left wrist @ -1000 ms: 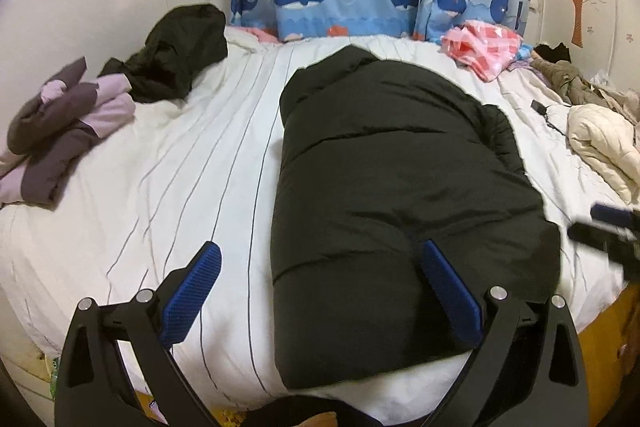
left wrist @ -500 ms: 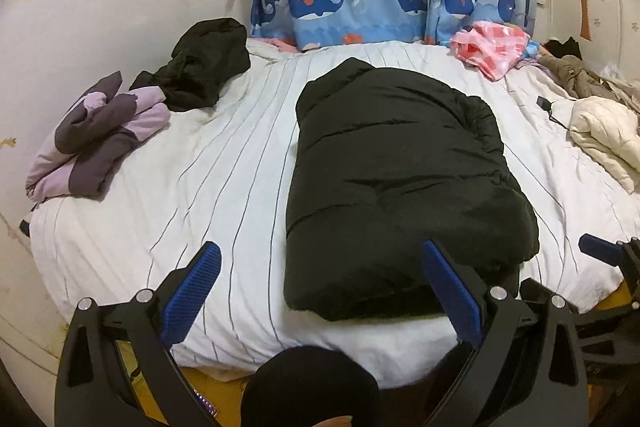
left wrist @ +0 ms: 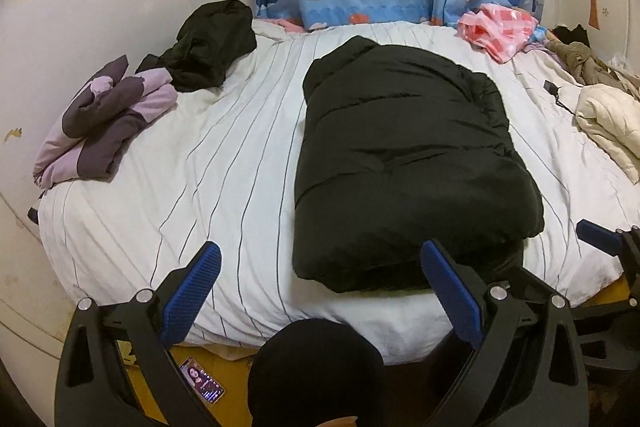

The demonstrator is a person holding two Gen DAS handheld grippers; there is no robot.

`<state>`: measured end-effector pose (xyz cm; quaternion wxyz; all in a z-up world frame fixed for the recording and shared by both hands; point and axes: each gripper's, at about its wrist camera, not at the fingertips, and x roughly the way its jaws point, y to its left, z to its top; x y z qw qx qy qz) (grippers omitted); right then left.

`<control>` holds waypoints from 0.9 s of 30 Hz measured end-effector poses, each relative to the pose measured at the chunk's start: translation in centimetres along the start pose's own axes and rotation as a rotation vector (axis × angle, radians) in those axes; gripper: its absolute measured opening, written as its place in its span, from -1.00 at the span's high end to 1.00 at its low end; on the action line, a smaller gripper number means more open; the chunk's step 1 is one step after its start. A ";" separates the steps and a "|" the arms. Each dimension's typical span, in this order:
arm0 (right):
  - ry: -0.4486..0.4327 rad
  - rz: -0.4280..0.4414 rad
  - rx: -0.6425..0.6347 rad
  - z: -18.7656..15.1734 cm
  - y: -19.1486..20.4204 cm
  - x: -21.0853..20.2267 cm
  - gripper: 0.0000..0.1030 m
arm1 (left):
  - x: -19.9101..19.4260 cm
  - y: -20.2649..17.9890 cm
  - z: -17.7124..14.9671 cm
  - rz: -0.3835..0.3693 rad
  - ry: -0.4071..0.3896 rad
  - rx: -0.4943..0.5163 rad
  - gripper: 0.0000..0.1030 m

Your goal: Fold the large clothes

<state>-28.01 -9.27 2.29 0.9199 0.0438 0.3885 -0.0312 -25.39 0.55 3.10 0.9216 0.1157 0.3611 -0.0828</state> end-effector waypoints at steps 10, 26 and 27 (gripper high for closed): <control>0.006 -0.011 -0.020 0.2 1.2 0.3 -0.88 | 0.8 0.6 -0.3 -0.006 0.031 -0.030 -0.86; 0.006 -0.005 -0.050 0.8 2.8 1.1 -0.88 | 1.1 0.9 -0.4 -0.017 0.053 -0.041 -0.86; 0.005 -0.005 -0.050 0.8 2.8 1.1 -0.88 | 1.1 0.9 -0.4 -0.015 0.053 -0.042 -0.86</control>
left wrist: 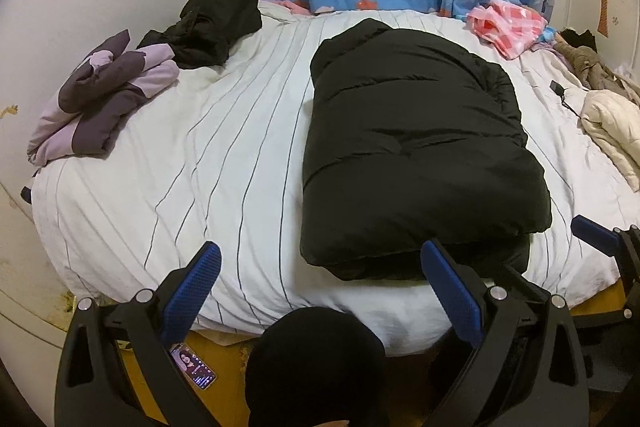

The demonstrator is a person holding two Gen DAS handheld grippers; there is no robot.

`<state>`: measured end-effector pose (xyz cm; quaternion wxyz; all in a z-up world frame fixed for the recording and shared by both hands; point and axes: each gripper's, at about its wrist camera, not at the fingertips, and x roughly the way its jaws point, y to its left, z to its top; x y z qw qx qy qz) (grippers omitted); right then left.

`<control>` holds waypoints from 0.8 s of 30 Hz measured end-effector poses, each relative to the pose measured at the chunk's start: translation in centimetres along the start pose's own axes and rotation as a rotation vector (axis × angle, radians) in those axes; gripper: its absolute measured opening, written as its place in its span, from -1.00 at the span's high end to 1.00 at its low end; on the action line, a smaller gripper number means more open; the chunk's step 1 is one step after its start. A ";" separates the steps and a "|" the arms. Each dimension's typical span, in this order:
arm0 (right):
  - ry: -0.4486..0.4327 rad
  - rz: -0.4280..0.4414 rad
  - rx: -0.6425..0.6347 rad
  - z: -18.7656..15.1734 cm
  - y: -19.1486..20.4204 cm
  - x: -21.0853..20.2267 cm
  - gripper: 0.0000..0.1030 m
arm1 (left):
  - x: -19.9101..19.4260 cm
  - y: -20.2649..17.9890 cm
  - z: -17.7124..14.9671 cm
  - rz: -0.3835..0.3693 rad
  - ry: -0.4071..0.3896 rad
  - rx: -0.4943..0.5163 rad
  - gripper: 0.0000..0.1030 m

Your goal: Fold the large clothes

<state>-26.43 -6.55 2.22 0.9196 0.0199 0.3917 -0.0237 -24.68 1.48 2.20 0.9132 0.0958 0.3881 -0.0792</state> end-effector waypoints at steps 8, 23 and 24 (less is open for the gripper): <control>0.005 0.002 -0.001 -0.1 0.1 0.2 -0.88 | 0.1 0.0 -0.1 0.009 0.008 0.001 -0.86; 0.011 -0.002 -0.014 -0.2 0.5 0.7 -0.88 | 0.2 0.1 -0.2 -0.004 0.010 -0.009 -0.86; 0.010 -0.002 -0.014 -0.2 0.5 0.7 -0.88 | 0.1 0.1 -0.2 -0.003 0.010 -0.009 -0.86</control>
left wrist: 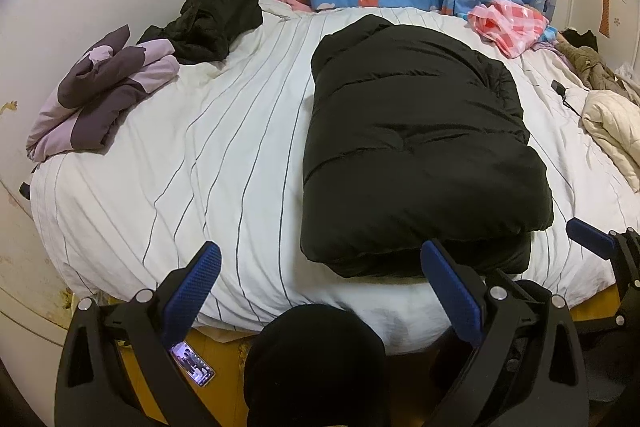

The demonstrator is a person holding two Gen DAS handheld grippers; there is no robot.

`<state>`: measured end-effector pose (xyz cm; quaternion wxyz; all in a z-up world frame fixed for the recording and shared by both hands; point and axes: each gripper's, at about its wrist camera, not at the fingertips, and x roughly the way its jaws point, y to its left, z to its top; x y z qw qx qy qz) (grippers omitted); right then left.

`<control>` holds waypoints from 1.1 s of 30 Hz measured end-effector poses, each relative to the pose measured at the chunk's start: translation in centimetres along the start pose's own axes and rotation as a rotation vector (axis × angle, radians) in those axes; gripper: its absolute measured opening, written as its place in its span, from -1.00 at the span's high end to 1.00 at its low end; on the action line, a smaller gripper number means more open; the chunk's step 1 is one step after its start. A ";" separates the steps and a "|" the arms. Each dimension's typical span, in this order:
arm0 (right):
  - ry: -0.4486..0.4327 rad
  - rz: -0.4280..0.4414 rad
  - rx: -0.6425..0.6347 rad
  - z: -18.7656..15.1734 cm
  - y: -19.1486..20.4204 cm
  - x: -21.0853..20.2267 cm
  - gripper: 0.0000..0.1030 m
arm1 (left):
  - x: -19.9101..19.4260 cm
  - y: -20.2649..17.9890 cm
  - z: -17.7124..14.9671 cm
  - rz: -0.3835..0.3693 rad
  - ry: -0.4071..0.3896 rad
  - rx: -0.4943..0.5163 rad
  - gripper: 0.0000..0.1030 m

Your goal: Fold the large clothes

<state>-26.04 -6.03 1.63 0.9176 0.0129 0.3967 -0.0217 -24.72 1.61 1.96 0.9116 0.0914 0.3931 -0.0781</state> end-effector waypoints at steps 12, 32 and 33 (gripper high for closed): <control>0.006 0.003 -0.004 -0.1 0.1 0.2 -0.88 | 0.5 0.2 -0.1 0.003 0.008 -0.005 -0.86; 0.015 0.014 -0.014 -0.5 0.1 0.9 -0.88 | 0.9 1.7 0.0 0.015 -0.005 -0.050 -0.86; 0.014 0.014 -0.015 -0.4 0.2 0.9 -0.88 | 0.8 1.7 0.1 0.017 -0.008 -0.046 -0.86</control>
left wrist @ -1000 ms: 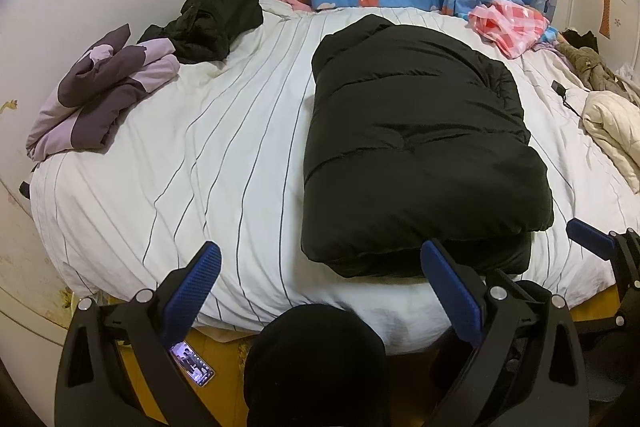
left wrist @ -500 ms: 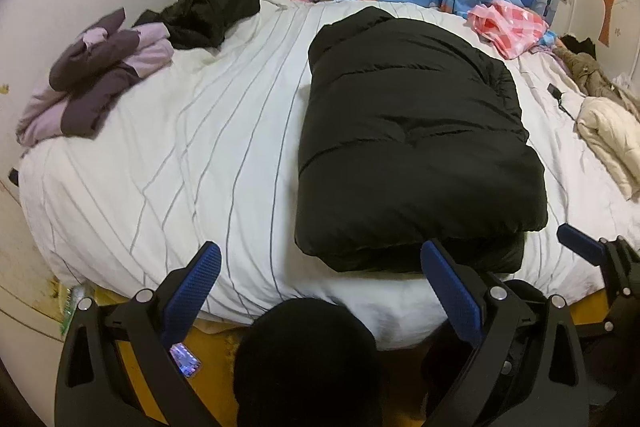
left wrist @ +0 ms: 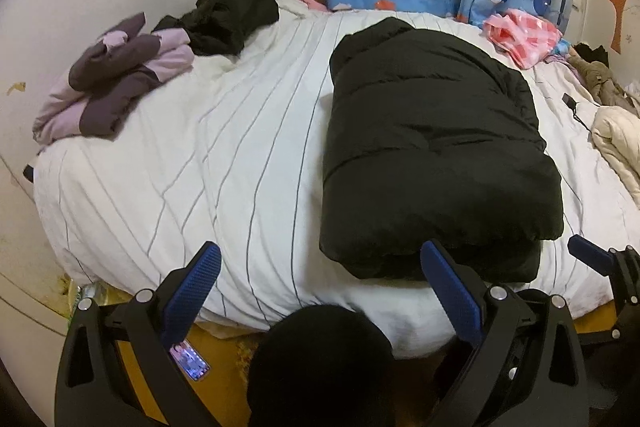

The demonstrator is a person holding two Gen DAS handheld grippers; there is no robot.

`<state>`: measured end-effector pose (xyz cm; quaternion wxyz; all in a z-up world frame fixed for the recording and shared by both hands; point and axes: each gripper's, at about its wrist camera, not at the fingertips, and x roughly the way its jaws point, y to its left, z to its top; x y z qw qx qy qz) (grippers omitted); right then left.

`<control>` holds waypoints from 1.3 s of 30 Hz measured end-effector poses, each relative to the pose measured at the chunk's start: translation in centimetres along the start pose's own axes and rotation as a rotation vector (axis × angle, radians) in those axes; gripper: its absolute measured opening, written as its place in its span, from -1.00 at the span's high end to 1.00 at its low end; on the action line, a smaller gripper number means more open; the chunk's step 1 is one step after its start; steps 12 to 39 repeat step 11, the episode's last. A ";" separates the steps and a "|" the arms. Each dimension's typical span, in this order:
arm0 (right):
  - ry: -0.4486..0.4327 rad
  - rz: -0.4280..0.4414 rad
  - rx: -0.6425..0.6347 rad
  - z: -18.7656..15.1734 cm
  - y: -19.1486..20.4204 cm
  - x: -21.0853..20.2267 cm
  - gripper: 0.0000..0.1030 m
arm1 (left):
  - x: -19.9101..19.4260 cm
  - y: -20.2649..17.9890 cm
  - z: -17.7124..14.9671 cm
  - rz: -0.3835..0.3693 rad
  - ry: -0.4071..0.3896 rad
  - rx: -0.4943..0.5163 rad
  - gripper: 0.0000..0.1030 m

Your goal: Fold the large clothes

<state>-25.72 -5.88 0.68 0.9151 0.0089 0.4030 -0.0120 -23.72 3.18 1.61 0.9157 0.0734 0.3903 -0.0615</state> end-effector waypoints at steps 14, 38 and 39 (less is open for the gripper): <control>-0.024 -0.008 -0.020 0.5 0.4 -0.8 -0.88 | -0.1 -0.3 0.2 -0.023 0.003 0.007 -0.86; -0.024 -0.008 -0.020 0.5 0.4 -0.8 -0.88 | -0.1 -0.3 0.2 -0.023 0.003 0.007 -0.86; -0.024 -0.008 -0.020 0.5 0.4 -0.8 -0.88 | -0.1 -0.3 0.2 -0.023 0.003 0.007 -0.86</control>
